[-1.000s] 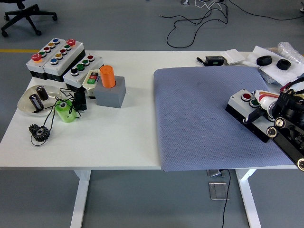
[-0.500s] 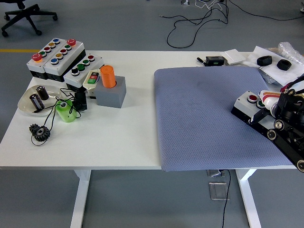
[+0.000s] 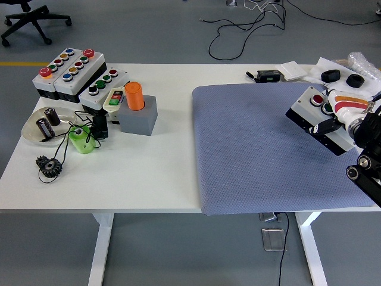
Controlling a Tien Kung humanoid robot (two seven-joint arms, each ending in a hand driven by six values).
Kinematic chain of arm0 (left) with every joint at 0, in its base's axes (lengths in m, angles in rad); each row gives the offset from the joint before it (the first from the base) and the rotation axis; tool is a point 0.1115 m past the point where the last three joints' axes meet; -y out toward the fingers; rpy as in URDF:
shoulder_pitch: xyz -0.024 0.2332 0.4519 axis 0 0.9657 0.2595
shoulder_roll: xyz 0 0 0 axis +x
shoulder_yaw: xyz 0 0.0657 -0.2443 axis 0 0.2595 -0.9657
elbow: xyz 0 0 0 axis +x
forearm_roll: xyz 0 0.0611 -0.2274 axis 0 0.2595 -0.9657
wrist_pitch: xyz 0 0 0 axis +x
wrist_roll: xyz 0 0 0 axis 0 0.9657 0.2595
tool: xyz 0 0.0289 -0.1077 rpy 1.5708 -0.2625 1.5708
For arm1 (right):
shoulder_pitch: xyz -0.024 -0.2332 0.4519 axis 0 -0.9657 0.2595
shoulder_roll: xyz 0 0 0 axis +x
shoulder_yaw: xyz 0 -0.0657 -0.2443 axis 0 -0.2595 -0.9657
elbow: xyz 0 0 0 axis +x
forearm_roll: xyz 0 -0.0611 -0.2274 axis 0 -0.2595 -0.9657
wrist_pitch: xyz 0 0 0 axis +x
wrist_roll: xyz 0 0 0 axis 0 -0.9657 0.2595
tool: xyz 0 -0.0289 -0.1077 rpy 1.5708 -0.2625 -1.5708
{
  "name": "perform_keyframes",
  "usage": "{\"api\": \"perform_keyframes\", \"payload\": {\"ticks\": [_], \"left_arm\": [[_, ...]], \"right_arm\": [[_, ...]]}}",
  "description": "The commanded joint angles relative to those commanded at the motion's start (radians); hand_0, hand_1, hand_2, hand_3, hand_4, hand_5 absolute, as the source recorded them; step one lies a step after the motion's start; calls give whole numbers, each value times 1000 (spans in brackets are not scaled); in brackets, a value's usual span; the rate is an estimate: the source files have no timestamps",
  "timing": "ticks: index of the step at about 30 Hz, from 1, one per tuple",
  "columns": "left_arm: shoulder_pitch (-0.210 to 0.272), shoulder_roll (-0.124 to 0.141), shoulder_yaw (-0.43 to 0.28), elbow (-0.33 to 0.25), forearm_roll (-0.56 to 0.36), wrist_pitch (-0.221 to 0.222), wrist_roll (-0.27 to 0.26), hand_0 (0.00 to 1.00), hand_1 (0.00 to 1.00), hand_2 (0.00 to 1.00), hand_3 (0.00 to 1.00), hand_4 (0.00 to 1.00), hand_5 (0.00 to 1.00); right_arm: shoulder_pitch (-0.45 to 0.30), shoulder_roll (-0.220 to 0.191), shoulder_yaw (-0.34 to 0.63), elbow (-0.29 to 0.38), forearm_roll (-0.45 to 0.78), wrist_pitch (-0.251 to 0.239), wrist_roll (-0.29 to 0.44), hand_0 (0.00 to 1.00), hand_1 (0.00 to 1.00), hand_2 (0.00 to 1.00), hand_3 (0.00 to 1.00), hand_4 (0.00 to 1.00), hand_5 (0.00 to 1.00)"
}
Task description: Pick up the button,place it on the desk,press the button,press the button
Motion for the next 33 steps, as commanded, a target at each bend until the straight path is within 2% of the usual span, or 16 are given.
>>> {"api": "perform_keyframes", "payload": {"ticks": [3,8,11,13,20,30,33], "left_arm": [[0,0,1,0,1,-1,1,598,521,472,463,278,965],[0,0,5,0,-2,0,1,598,521,472,463,278,966],[0,1,6,0,-3,0,2,598,521,472,463,278,966],[0,2,6,0,-2,0,2,598,520,472,462,280,969],[0,3,5,0,-1,1,3,598,520,471,462,279,968],[0,2,6,1,-1,4,2,598,519,471,461,280,966],[0,2,8,0,-2,3,2,598,519,471,461,280,966]], "right_arm": [[8,-27,-26,38,-13,1,117,41,2,129,311,614,161],[44,-75,-90,103,-14,46,313,33,2,129,310,605,162],[81,-94,-152,122,-25,38,438,33,2,129,310,605,162],[98,-98,-189,125,-29,40,488,35,2,127,314,600,175],[129,-80,-270,84,-43,84,501,33,2,125,317,602,171],[132,-60,-315,42,-80,96,490,55,2,133,337,605,162],[129,-56,-317,37,-80,86,495,55,2,133,337,605,162]]}}
